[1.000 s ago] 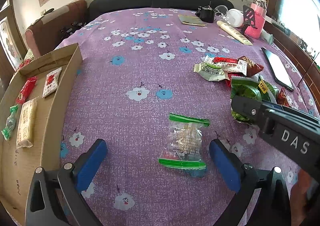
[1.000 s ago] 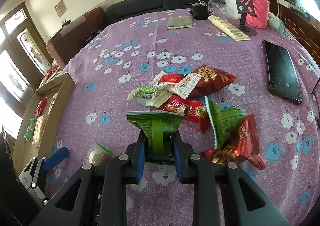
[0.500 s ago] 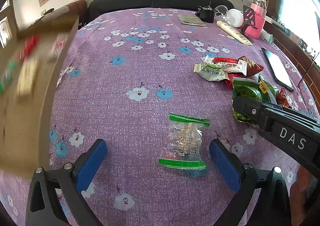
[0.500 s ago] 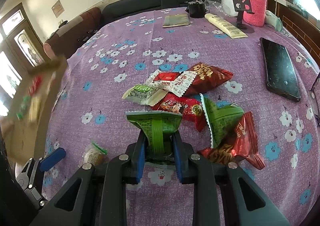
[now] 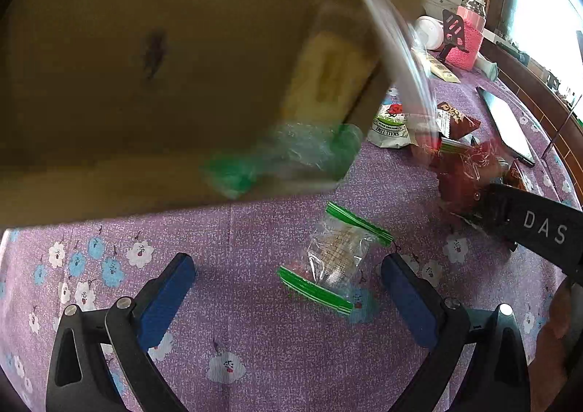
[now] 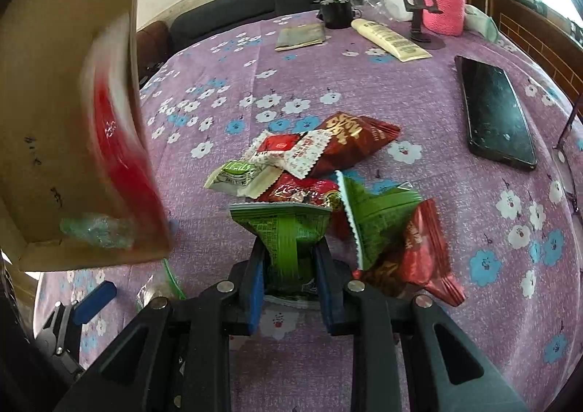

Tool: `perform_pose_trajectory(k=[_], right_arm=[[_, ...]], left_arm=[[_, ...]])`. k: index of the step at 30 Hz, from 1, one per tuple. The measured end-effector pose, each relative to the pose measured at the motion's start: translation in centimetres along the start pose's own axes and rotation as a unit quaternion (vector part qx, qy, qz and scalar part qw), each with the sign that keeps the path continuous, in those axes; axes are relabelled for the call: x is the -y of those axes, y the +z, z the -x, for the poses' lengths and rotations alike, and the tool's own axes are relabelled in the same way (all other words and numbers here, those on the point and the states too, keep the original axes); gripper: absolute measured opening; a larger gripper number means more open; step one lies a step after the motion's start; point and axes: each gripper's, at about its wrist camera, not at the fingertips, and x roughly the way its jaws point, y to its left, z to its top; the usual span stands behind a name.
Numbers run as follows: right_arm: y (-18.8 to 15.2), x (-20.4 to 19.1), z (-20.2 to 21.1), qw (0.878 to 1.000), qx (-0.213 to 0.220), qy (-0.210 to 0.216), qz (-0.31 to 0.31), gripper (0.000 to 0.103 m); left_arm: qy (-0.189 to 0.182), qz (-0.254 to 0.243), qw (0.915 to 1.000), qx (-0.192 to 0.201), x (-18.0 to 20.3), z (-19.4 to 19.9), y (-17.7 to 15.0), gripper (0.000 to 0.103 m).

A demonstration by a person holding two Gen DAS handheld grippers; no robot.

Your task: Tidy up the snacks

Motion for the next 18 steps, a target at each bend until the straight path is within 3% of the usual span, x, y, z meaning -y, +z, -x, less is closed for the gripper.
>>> perform_pose_trajectory(k=[18], right_arm=[[0.21,-0.01,-0.06,1.0,0.0,0.004,-0.004,0.023]], left_arm=[[0.0,0.0,1.0,0.0,-0.11,0.21,-0.09,0.103]])
